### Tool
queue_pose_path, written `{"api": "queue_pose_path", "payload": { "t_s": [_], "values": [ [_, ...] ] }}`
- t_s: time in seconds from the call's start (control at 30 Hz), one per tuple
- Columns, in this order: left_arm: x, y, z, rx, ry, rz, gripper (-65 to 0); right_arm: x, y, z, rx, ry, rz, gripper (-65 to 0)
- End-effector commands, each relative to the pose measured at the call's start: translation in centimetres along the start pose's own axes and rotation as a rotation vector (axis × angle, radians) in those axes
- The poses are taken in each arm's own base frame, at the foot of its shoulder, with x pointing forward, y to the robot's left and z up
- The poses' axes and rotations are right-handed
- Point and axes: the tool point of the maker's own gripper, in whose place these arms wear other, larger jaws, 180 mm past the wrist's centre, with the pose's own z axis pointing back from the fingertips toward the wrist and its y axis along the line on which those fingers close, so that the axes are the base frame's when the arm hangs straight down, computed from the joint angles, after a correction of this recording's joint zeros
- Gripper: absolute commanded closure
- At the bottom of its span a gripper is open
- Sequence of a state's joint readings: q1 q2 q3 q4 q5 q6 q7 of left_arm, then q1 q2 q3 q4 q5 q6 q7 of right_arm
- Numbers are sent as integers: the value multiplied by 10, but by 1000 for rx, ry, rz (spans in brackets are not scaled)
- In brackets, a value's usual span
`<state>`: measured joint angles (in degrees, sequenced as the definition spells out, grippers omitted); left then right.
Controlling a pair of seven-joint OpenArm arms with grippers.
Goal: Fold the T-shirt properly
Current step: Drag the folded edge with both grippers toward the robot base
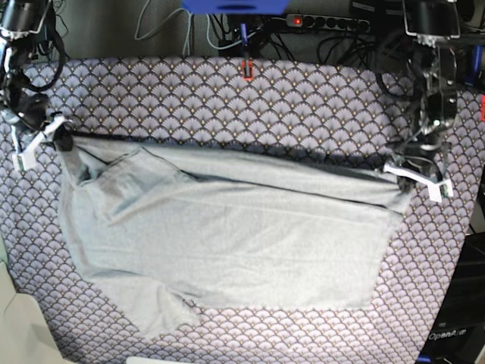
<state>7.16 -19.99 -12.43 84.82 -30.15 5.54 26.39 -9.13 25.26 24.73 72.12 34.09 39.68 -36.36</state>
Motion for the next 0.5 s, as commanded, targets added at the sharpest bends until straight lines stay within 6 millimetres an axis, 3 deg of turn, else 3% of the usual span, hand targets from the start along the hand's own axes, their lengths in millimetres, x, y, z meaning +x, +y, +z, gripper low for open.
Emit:
{"api": "queue_pose_path", "payload": {
  "t_s": [0.0, 0.2, 0.47],
  "values": [
    [16, 4, 4, 6, -55, -18, 0, 12, -11, 9, -23, -27, 25, 0],
    [8, 25, 23, 49, -54, -7, 0, -6, -14, 16, -31, 11, 19, 0],
    [-11, 37, 49, 70, -27, -27, 0, -21, -6, 24, -26, 40, 38, 0]
  ]
}}
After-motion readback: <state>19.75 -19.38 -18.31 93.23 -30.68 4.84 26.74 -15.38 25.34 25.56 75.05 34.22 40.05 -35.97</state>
